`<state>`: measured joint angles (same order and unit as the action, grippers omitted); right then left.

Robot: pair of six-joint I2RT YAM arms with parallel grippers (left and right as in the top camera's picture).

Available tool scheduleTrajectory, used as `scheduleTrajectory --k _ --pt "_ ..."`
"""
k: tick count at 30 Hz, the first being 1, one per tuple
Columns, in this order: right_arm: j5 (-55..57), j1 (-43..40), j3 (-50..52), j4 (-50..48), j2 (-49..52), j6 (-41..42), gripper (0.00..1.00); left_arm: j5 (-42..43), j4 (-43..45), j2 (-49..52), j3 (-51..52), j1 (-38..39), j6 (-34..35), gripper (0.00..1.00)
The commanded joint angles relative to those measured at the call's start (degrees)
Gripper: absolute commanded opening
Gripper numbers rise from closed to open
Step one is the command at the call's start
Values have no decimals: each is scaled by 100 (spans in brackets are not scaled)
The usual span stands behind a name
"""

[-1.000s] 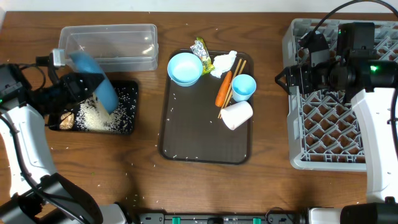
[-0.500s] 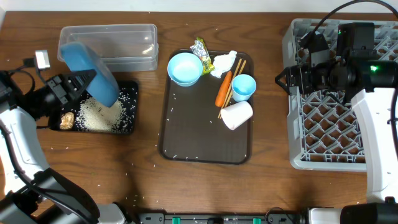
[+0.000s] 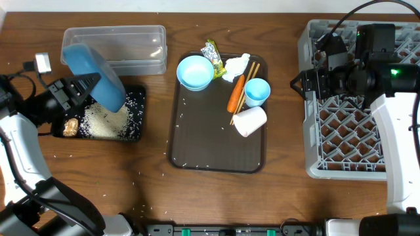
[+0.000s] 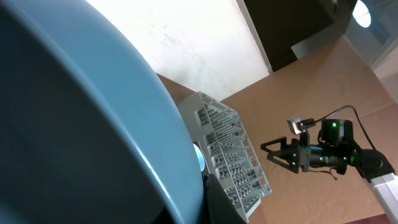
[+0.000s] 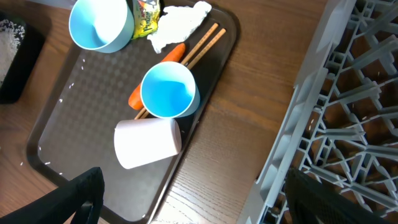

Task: Sort waste into correct bins and load items into the dishwasher rack
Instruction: 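Carry the plate over the black tray and tip the rice onto it, then lower the empty blue plate back onto the brown tray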

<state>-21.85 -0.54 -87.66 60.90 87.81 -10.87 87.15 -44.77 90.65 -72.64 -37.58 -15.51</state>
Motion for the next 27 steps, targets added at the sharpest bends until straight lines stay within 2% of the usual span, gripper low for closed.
scheduleTrajectory --k 1,7,12,18,21,27 --pt "0 -20 -57 11 20 9 86 280 24 17 15 74 -227 6" --pt "-2 -20 -57 20 20 9 86 -142 46 -258 15 415 -223 6" --pt "-7 -20 -57 -4 20 11 86 -1611 17 -857 15 1215 188 6" --pt "-72 -15 -57 -11 20 11 86 -4266 -350 -1491 15 2949 673 6" --pt "-74 -15 -57 -20 20 11 86 -5184 -577 -1491 17 3926 846 6" --pt "-96 -13 -57 -22 20 11 86 -6408 -852 -1086 17 5600 1073 6"
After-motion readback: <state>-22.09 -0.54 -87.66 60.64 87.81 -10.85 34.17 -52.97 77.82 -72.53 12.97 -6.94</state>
